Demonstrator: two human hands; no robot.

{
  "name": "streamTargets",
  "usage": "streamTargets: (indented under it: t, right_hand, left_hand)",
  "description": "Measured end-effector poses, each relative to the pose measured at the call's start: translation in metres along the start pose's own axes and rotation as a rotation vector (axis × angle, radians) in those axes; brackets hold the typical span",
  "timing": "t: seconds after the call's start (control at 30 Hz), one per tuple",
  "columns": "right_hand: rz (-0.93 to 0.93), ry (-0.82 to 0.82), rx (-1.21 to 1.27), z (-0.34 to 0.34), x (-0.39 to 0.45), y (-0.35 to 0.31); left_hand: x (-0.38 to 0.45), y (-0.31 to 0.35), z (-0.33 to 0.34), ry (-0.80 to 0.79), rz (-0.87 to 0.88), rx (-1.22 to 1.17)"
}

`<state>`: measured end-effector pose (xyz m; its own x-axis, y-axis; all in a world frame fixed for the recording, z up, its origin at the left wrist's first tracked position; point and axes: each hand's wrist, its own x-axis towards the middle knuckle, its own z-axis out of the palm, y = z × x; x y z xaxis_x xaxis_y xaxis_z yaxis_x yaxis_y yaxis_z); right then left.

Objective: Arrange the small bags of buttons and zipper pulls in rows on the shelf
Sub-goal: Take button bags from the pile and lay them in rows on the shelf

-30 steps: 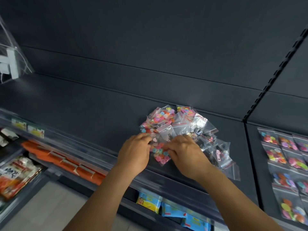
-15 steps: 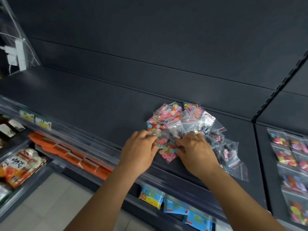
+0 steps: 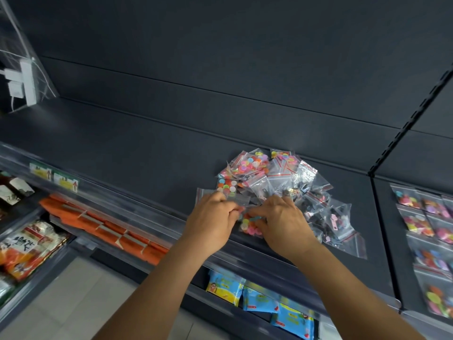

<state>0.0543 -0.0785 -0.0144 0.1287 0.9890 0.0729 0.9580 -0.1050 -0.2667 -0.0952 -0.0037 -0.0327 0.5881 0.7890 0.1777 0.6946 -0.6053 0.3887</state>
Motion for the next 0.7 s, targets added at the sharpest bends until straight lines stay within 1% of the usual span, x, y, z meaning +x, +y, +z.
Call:
streamTargets:
  t: [0.1,0.17,0.27,0.43,0.57,0.7]
  right_hand:
    - [0.083,0.040,0.040,-0.002,-0.002,0.002]
    - [0.155,0.038,0.035,-0.001,-0.002,0.000]
    - [0.215,-0.008,0.030,0.002,0.001,-0.006]
    - [0.329,-0.130,0.196,-0.004,0.013,-0.011]
    - [0.313,-0.136,0.225,-0.005,0.013,-0.010]
    - [0.254,-0.048,0.193,-0.001,0.006,-0.006]
  left_hand:
    - [-0.001,-0.001,-0.002,0.059,-0.062,-0.045]
    - [-0.001,0.002,-0.002,0.061,-0.110,0.001]
    - [0.000,0.007,0.001,0.018,-0.143,0.065]
    - [0.006,0.009,-0.002,-0.047,-0.199,-0.090]
    - [0.004,0.012,-0.002,-0.039,-0.168,-0.187]
    - [0.001,0.012,0.001,0.019,-0.117,-0.195]
